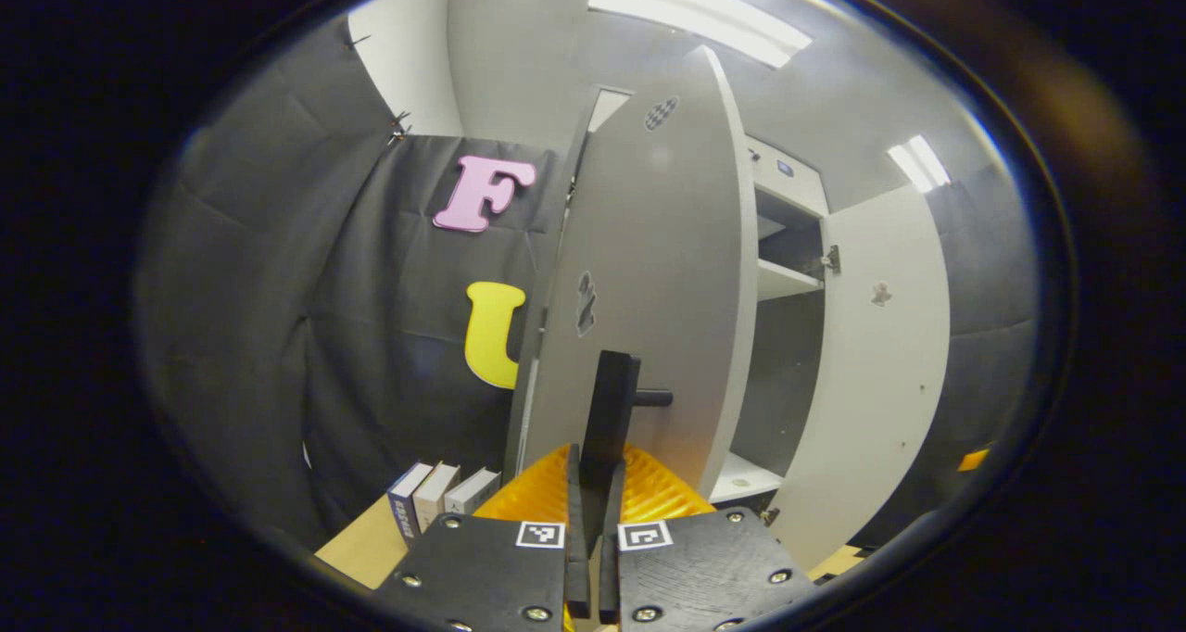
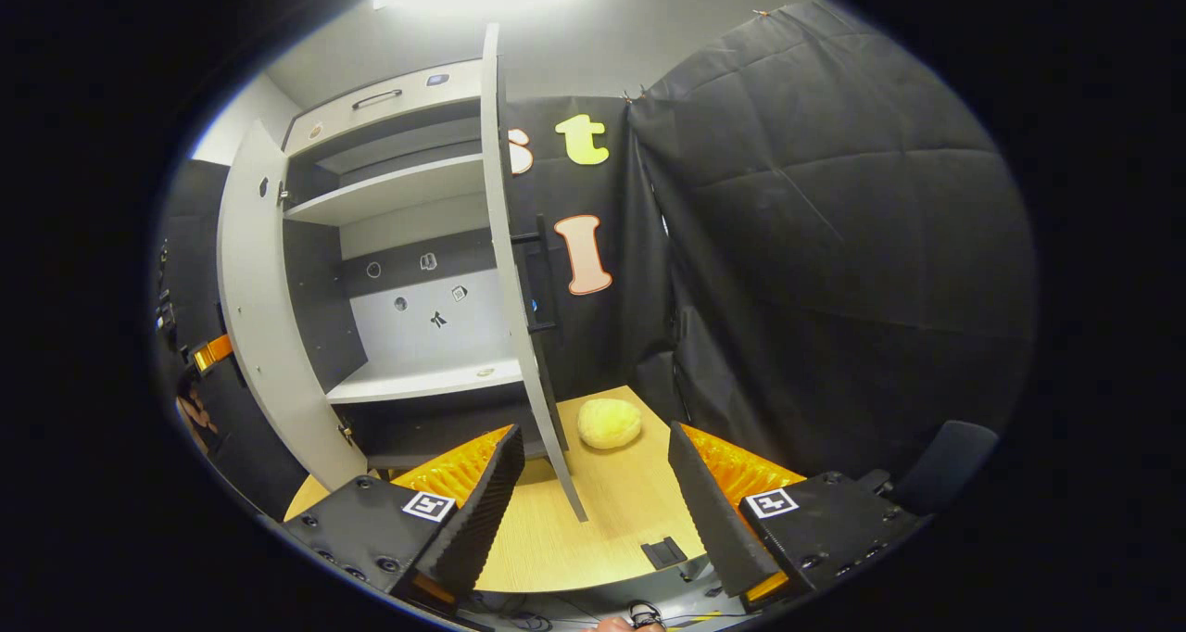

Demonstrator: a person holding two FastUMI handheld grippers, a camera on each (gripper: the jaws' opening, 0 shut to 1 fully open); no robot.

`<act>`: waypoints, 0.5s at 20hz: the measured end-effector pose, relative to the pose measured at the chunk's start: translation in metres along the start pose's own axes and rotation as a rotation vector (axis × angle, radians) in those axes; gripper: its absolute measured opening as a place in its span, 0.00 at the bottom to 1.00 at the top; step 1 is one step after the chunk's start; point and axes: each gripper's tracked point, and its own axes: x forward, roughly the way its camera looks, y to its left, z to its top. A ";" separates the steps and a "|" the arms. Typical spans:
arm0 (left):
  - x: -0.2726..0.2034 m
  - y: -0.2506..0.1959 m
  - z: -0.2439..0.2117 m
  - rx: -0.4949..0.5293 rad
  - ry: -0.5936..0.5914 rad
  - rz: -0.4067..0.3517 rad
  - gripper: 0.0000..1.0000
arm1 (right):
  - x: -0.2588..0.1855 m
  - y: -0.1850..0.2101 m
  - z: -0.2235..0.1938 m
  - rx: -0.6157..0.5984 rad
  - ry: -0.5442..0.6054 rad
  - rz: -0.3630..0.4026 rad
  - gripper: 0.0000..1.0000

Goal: Open the right door of the double-door shoe cabinet with the right hand, and open the left door with the left hand.

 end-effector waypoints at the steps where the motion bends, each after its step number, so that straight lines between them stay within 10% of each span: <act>1: 0.000 0.004 0.002 0.006 -0.009 0.005 0.06 | 0.000 0.003 0.001 0.007 0.000 0.007 0.98; 10: -0.006 0.016 0.000 -0.030 0.034 0.054 0.02 | 0.007 0.023 0.012 0.049 -0.007 0.052 0.98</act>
